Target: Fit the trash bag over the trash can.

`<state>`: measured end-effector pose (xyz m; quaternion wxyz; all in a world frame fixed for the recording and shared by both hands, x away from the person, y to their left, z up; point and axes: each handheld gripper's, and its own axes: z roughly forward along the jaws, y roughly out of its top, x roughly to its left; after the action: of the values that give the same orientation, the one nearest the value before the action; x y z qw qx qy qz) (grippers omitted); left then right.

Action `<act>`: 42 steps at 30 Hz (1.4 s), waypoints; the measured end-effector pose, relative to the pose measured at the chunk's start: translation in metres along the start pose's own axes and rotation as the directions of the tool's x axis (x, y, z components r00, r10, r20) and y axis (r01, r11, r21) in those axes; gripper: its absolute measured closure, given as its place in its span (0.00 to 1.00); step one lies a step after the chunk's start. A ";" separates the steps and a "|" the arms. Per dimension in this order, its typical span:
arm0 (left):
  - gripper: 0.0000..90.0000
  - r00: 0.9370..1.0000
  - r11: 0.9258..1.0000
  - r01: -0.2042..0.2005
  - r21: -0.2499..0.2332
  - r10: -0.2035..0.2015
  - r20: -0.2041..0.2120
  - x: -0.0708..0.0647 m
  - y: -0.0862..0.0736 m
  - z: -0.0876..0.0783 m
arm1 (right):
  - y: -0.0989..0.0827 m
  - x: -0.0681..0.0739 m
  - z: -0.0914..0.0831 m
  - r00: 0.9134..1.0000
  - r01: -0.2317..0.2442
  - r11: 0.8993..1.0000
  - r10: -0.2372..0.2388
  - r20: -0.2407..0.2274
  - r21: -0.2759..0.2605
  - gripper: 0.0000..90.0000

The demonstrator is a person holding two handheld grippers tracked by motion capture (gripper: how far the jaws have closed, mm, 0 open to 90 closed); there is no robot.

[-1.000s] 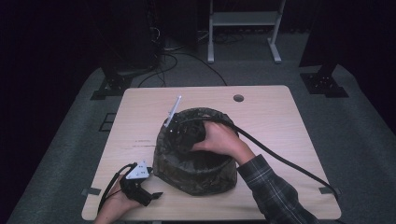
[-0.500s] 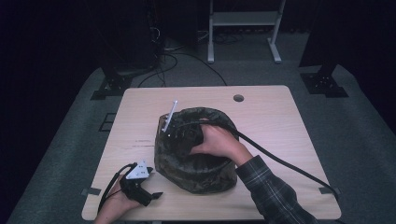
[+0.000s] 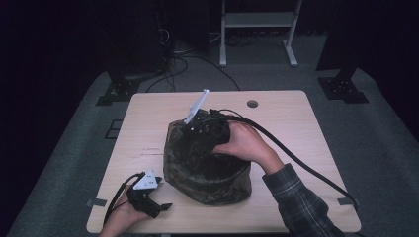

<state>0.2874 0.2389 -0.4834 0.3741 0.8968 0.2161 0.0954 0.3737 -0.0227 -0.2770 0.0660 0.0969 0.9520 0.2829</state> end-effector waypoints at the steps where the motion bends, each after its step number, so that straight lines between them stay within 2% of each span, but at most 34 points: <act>1: 0.00 1.000 1.000 0.000 0.000 0.000 0.000 0.000 0.000 0.000 | -0.002 -0.001 -0.004 1.000 -0.005 1.000 0.005 0.006 -0.016 0.10; 6: 0.00 1.000 1.000 0.000 0.000 0.000 0.000 0.000 0.000 0.000 | -0.011 -0.002 -0.026 0.999 -0.002 0.997 0.005 0.049 -0.077 0.10; 11: 0.00 1.000 1.000 0.000 0.000 0.000 0.000 0.000 0.000 0.000 | -0.020 -0.002 -0.045 0.998 -0.017 0.988 0.026 0.053 -0.156 0.10; 13: 0.00 1.000 1.000 0.000 0.000 0.000 0.000 0.000 0.000 0.000 | -0.026 -0.002 -0.052 0.997 -0.020 0.986 0.032 0.073 -0.167 0.10; 16: 0.00 1.000 1.000 0.001 0.000 -0.001 -0.001 0.000 0.000 0.000 | -0.035 -0.005 -0.060 0.997 -0.039 0.981 0.052 0.060 -0.191 0.10; 18: 0.00 1.000 1.000 0.003 0.000 -0.003 -0.002 0.000 0.000 0.000 | -0.042 -0.006 -0.065 0.995 -0.049 0.978 0.065 0.077 -0.203 0.10; 20: 0.00 1.000 1.000 0.004 0.000 -0.004 -0.004 0.000 0.000 0.000 | -0.050 -0.009 -0.071 0.993 -0.078 0.975 0.094 0.066 -0.209 0.10; 21: 0.00 1.000 1.000 0.004 0.000 -0.004 -0.004 0.000 0.000 0.000 | -0.053 -0.010 -0.073 0.992 -0.078 0.973 0.097 0.076 -0.216 0.10; 22: 0.00 1.000 1.000 0.004 0.000 -0.004 -0.004 0.000 0.000 0.000 | -0.059 -0.011 -0.076 0.990 -0.088 0.969 0.110 0.088 -0.230 0.10; 28: 0.00 1.000 1.000 0.005 0.001 -0.005 -0.005 -0.001 0.000 0.000 | -0.087 -0.018 -0.093 0.981 -0.145 0.952 0.174 0.088 -0.270 0.10; 32: 0.00 1.000 1.000 0.006 0.000 -0.006 -0.005 -0.001 0.000 0.000 | -0.108 -0.022 -0.102 0.972 -0.177 0.942 0.213 0.102 -0.284 0.10; 36: 0.00 1.000 1.000 0.005 0.001 -0.005 -0.005 -0.001 0.000 0.000 | -0.133 -0.023 -0.111 0.959 -0.212 0.927 0.258 0.115 -0.310 0.10; 39: 0.00 1.000 1.000 0.005 0.001 -0.005 -0.005 -0.001 0.000 0.000 | -0.146 -0.024 -0.113 0.954 -0.224 0.924 0.272 0.125 -0.309 0.10; 42: 0.00 1.000 1.000 0.005 0.000 -0.005 -0.005 -0.001 0.000 0.000 | -0.161 -0.024 -0.112 0.947 -0.240 0.917 0.293 0.130 -0.318 0.10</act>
<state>0.2871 0.2383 -0.4834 0.3736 0.8961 0.2195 0.0968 0.3530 -0.2189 -0.2707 0.1239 0.2392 0.8666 0.4201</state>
